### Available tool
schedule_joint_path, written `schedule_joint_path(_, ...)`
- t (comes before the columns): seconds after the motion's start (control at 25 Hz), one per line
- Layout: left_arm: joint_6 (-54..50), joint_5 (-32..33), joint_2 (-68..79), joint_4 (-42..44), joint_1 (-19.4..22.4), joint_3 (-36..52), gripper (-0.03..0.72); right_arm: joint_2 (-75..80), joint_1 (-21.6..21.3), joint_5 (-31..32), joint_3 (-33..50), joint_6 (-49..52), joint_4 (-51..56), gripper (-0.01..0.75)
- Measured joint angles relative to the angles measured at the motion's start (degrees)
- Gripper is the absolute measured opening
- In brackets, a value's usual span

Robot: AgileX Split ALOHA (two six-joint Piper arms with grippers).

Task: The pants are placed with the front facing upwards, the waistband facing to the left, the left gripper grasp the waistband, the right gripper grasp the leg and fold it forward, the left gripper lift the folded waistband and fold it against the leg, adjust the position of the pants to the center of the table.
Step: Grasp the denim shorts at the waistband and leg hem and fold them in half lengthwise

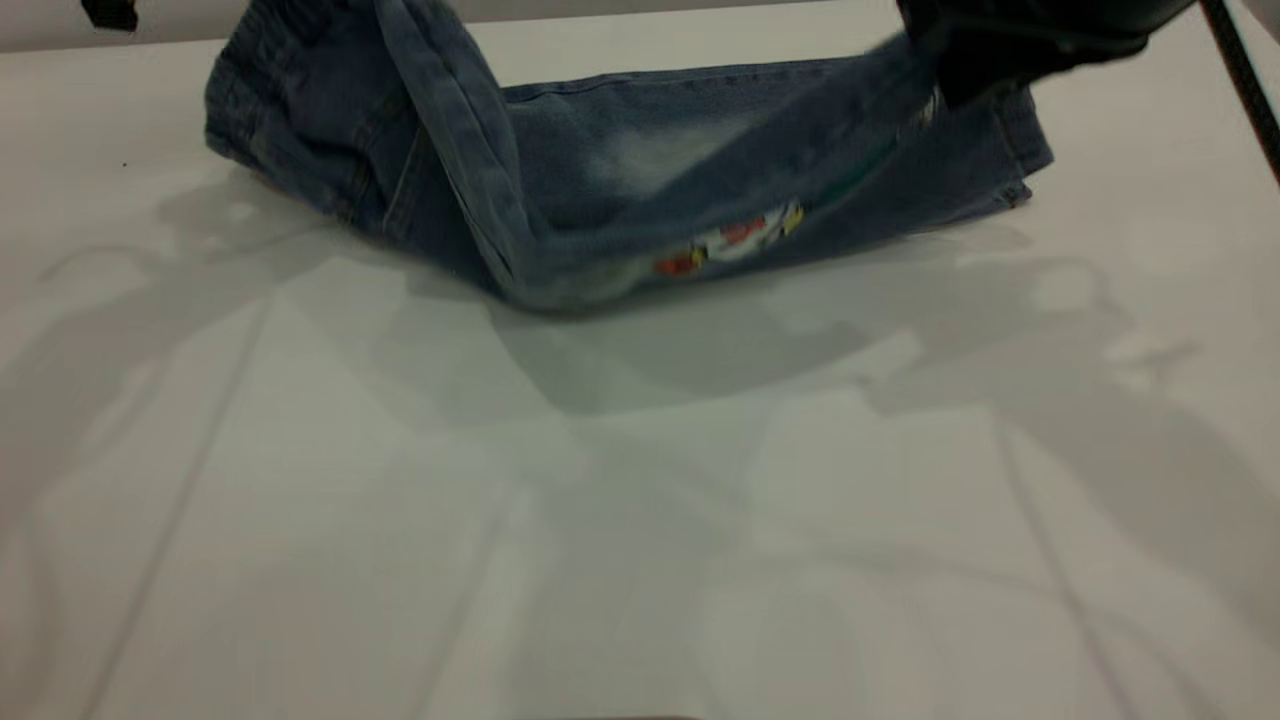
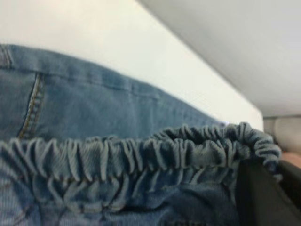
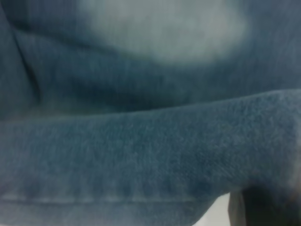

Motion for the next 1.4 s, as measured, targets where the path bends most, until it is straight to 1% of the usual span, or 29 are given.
schedule_joint_path(0.24,-0.3,-2.54,0.44,-1.28,0.0,0.09,0.038,1.97,-4.25,-7.08,0.0,-0.86,0.66,0.034)
schedule_joint_path(0.36,-2.48,-5.54,0.71,-1.52,0.0,0.12,0.038,4.35,-5.89,-10.14,0.0,-0.65,0.77,0.034)
schedule_joint_path(0.44,-4.13,-7.83,0.95,-1.62,0.0,0.12,0.038,6.38,-6.33,-11.08,-0.65,-0.19,0.91,0.034)
schedule_joint_path(0.64,-8.29,-13.88,1.2,-1.87,0.0,0.12,0.038,11.71,-6.45,-11.4,-6.03,0.82,0.96,0.034)
schedule_joint_path(0.92,-9.53,-21.54,1.89,-2.53,0.0,-0.38,0.038,17.18,-6.45,-11.35,-13.09,1.76,0.98,0.034)
schedule_joint_path(1.2,-11.32,-22.45,6.54,-2.71,0.0,-5.53,0.038,19.3,-6.45,-11.89,-16.46,1.75,1.1,0.034)
schedule_joint_path(1.28,-11.73,-22.81,7.64,-2.71,0.0,-6.98,0.038,20.46,-6.45,-13.02,-16.94,1.75,1.12,0.034)
schedule_joint_path(1.4,-11.84,-24.25,9.35,-2.76,0.0,-8.75,0.038,21.93,-6.5,-16.61,-17.07,1.75,1.16,0.034)
